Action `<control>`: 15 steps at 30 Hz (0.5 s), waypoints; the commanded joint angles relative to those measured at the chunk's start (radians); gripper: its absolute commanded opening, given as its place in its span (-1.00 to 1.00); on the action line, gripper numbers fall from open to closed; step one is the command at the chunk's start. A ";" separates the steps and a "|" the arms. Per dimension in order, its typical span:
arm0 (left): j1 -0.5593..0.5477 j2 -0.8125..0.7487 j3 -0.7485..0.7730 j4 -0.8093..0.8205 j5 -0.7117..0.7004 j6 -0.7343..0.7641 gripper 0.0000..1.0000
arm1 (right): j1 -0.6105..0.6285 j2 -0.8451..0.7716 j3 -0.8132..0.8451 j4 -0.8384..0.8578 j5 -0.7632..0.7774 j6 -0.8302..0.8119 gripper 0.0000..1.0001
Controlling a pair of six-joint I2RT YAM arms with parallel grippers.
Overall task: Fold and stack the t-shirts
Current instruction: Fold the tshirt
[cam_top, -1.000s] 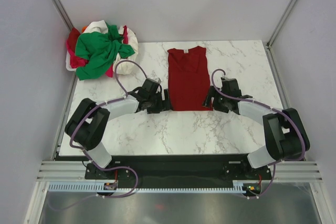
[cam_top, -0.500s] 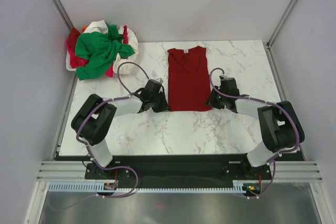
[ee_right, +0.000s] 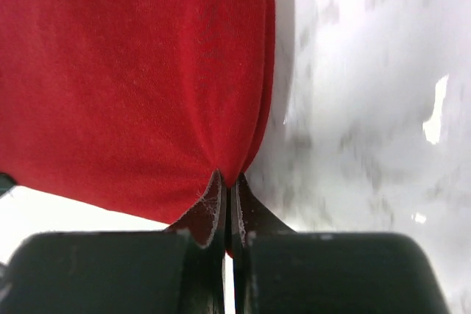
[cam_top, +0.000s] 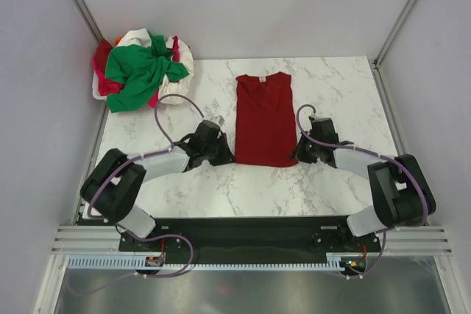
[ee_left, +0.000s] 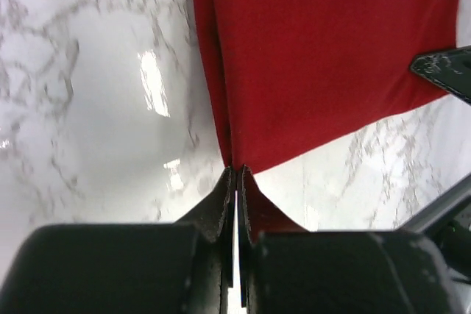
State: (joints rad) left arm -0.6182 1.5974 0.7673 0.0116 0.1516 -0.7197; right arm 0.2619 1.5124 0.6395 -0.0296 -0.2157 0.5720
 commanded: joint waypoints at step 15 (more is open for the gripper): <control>-0.138 -0.634 -0.130 -0.145 0.002 -0.107 -0.95 | 0.197 -0.652 -0.020 -0.527 0.179 0.134 -1.00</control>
State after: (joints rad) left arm -0.7532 1.0241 0.5282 -0.1280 0.1635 -0.7872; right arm 0.4572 0.9108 0.5037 -0.4191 -0.1509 0.6796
